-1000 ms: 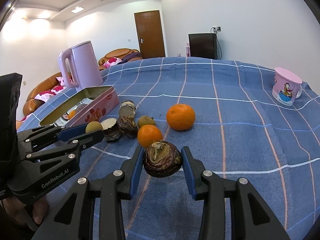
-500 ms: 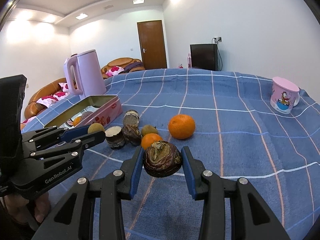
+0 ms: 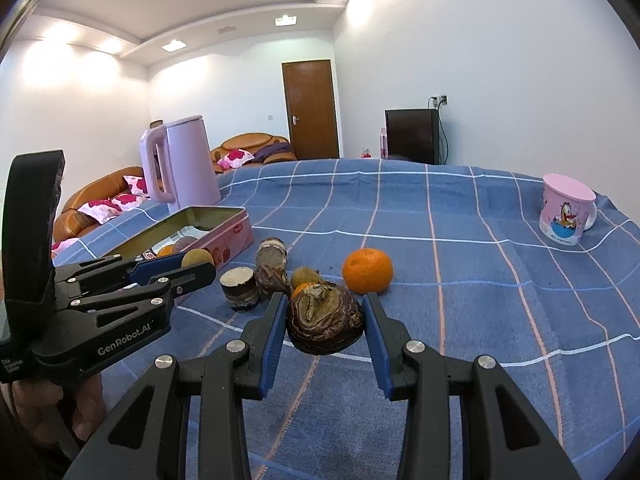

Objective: Organize fruits
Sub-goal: 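Lower the left gripper onto the kiwi-like fruit and close on it, then carry the kiwi-like fruit in the left gripper to the tin while the right carries the brown fruit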

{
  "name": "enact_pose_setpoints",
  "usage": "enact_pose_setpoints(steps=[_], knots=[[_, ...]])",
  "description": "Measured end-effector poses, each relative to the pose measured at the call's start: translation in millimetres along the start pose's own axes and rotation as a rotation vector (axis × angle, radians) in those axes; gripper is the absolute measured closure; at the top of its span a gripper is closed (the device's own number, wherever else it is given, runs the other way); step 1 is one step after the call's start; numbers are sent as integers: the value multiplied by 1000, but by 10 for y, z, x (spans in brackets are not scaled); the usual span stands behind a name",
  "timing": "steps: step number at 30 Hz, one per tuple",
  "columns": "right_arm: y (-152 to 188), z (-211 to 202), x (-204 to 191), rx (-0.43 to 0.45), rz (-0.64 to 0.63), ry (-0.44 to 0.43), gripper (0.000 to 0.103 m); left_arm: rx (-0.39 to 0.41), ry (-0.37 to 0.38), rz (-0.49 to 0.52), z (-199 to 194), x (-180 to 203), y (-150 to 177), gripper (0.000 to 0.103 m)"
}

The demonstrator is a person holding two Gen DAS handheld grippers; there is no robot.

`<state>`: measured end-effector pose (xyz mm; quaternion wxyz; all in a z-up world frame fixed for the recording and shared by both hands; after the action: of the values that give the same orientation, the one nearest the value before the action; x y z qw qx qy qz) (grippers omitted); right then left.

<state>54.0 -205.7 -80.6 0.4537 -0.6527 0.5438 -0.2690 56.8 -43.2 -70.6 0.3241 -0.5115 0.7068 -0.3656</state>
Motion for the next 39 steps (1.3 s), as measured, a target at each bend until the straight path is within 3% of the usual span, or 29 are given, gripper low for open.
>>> enact_pose_setpoints(steps=[39], knots=[[36,-223,-108,136,-55,-50,63,131,-41,-11,-255,-41,-8,76]])
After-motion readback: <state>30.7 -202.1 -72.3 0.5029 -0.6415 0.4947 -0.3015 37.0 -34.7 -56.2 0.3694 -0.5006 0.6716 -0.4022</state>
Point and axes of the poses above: each gripper's, at about its wrist camera, not at the fingertips, and z roughly the way its jaws point, x to its right, y to its underside, the point moved 2 cm from there along z, roughly the way its jaws point, and after that the axes turned 5 degrees about z, right-handed, at the moved point
